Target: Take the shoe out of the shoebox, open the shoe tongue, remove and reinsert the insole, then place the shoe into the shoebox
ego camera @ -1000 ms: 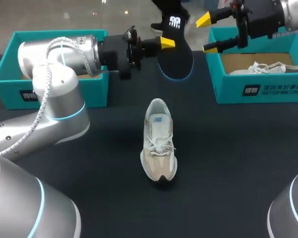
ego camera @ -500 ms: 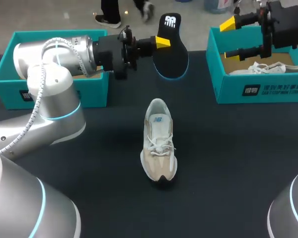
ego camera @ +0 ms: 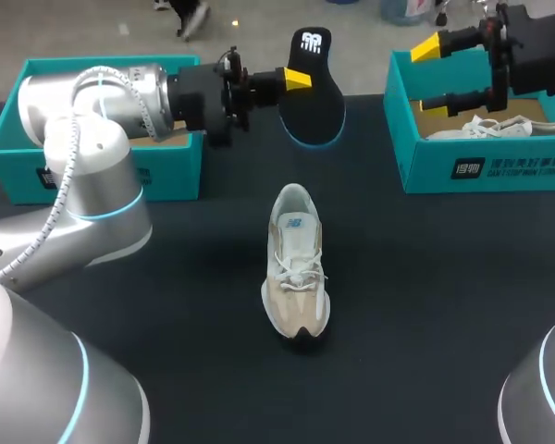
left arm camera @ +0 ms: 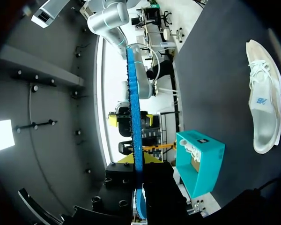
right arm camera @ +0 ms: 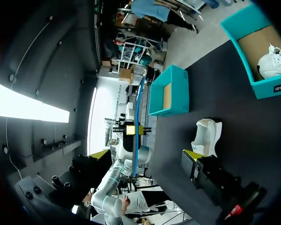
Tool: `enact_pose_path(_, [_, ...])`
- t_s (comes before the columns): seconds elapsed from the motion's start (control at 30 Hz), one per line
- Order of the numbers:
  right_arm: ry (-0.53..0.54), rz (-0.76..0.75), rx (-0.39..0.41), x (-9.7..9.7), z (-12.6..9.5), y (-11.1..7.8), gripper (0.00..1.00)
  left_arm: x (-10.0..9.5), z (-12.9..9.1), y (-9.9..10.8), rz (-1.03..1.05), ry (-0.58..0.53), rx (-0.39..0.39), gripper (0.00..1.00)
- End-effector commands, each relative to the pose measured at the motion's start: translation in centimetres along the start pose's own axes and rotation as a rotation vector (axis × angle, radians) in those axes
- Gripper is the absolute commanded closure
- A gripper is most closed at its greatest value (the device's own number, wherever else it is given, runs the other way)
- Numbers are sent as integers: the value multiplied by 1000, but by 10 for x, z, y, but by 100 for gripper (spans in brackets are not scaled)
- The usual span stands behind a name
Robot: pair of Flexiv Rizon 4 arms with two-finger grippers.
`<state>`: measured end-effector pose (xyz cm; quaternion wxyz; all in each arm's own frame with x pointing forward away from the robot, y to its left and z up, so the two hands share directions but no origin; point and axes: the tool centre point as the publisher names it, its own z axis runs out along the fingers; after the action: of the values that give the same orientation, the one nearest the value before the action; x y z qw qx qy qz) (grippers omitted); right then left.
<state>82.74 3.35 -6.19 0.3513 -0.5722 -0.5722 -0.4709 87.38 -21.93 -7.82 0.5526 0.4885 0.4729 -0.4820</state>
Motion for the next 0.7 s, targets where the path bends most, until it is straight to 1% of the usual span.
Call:
enact_pose_path(0.03, [0,10,-10,-10,-13,-1,0,-2,-4,0,0,0,1,100])
enact_pose_path(0.13, [-14,9,-1,-13,-17,-1,0,-2,-4,0,-1,5,23,100])
enact_pose_path(0.6, [-14,9,-1,-13,-17,-1,0,-2,-4,0,-1,5,23,100])
enact_pose_path(0.7, [-14,9,-1,-13,-17,-1,0,-10,-11,4,-256,-58,-14,100])
